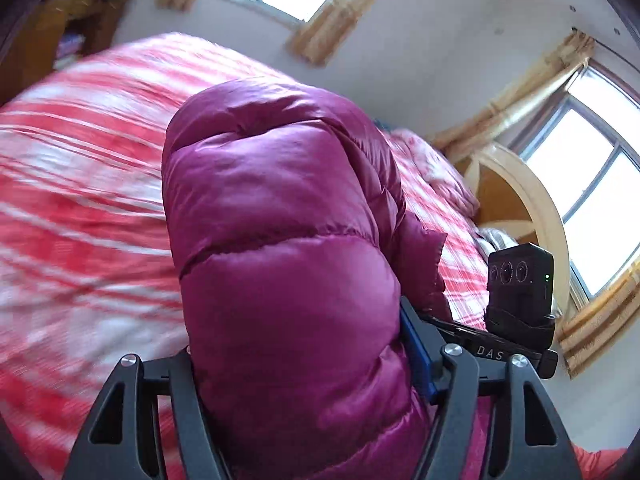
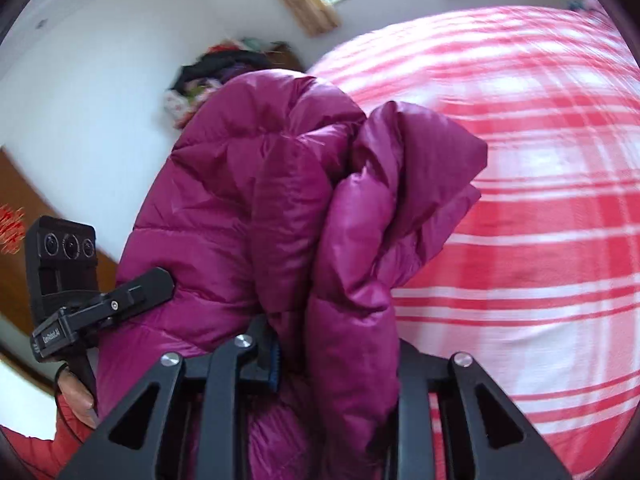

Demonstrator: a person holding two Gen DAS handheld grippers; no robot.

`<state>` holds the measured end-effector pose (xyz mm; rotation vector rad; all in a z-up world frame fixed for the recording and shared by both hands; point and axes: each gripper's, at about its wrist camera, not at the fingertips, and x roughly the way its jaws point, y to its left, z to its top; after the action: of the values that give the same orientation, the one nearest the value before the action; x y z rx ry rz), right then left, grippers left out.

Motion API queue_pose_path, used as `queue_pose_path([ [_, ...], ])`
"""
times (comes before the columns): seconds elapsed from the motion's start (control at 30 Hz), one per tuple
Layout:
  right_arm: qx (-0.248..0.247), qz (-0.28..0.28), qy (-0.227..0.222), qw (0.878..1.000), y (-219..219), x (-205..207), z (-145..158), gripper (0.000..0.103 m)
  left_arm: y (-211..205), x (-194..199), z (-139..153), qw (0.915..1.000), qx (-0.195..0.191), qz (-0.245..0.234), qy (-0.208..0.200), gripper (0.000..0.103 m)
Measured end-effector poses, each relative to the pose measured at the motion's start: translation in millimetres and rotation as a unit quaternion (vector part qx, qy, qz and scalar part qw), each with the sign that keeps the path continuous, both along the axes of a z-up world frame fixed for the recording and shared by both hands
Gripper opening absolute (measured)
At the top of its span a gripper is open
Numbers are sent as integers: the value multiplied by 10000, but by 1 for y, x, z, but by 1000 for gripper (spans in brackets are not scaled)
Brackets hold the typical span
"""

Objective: Fold large clothes
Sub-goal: 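Lift the bundle with both grippers and carry it toward the bed edge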

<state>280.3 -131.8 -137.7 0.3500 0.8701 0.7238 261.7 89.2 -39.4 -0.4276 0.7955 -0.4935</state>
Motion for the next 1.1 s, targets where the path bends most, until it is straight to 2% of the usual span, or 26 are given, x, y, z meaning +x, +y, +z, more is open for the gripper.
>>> queue_pose_path([
  [0.13,216,862,-335,9955,86,-15,21,30,67,-54,31,9967,232,746,-234,68],
  [0.2,258,1270,-452,9905,130,-22,29,30,101,-81,43,9918,363,1180,-324,68],
  [0.3,238,1911,-654,9791,207,-37,43,29,156,-122,55,9800,590,1850,-431,68],
  [0.47,176,2807,-1090,9534,333,-61,59,29,248,-180,63,9513,657,2967,-521,68],
  [0.57,68,3155,-1290,9401,397,-73,59,28,290,-199,56,9317,717,3531,-466,68],
  [0.63,-94,3251,-1407,9351,431,-77,49,28,304,-192,46,9228,805,3748,-396,68],
  [0.7,-271,3295,-1424,9330,457,-76,34,28,325,-187,29,9160,804,3925,-227,68],
  [0.87,-635,3323,-1204,9333,488,-59,1,27,371,-173,-10,9031,450,4251,404,68],
  [1.0,-695,3328,-1198,9328,501,-46,-9,27,389,-156,-21,8959,449,4369,663,68],
  [1.1,-624,3268,-1076,9369,505,-43,-16,26,388,-143,-19,8911,519,4442,766,68],
])
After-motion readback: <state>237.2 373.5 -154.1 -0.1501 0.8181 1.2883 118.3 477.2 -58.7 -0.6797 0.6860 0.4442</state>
